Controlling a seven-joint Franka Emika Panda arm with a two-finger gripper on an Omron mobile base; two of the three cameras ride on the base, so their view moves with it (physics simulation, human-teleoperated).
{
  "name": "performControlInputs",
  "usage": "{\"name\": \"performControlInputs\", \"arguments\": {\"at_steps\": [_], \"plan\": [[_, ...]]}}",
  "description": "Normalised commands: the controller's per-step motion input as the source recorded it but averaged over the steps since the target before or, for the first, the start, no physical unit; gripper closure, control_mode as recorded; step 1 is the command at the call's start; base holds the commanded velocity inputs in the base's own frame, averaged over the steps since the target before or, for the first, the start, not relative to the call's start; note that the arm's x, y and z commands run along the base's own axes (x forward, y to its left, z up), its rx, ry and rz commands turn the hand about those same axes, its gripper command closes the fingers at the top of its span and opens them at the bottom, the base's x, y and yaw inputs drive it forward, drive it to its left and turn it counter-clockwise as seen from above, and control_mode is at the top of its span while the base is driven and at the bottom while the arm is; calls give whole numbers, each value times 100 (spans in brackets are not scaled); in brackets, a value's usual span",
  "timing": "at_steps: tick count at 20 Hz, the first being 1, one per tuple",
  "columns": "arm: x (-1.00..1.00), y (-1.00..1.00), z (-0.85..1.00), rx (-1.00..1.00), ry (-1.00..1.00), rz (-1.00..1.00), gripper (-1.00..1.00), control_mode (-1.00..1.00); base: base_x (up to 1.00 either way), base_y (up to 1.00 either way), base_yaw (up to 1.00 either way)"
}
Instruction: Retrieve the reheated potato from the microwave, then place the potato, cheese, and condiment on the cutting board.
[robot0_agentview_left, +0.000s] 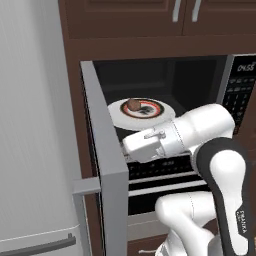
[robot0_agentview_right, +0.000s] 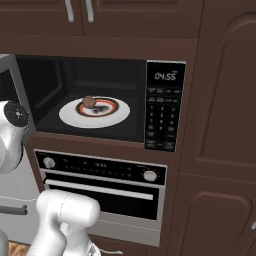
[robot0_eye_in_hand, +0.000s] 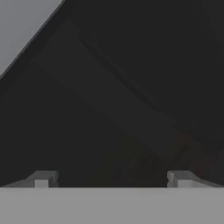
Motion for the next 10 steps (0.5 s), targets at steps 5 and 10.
{"name": "performControlInputs", "arguments": {"at_steps": [5,10], "plan": [[3,39,-37,11,-9,-21,-100,-100,0,0,0],[1,-40,-6,0,0,-10,-100,-100,0,0,0]]}}
